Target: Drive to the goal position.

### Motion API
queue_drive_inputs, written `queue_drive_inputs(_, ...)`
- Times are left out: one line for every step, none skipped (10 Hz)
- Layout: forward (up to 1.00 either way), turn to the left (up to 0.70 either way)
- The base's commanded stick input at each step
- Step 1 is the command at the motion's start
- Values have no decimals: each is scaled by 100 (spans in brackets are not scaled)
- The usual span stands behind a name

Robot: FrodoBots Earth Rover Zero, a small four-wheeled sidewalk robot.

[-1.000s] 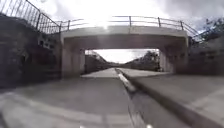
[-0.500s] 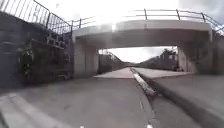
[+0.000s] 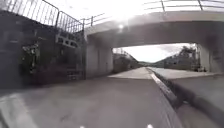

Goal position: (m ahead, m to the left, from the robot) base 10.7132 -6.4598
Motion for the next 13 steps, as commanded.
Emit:
queue_drive_inputs(100,0)
queue_drive_inputs(100,0)
queue_drive_inputs(100,0)
queue_drive_inputs(100,-27)
queue_drive_inputs(100,-27)
queue_drive_inputs(100,-27)
queue_drive_inputs(100,-27)
queue_drive_inputs(100,-27)
queue_drive_inputs(100,-27)
queue_drive_inputs(100,-27)
queue_drive_inputs(100,-27)
queue_drive_inputs(100,-27)
queue_drive_inputs(100,-27)
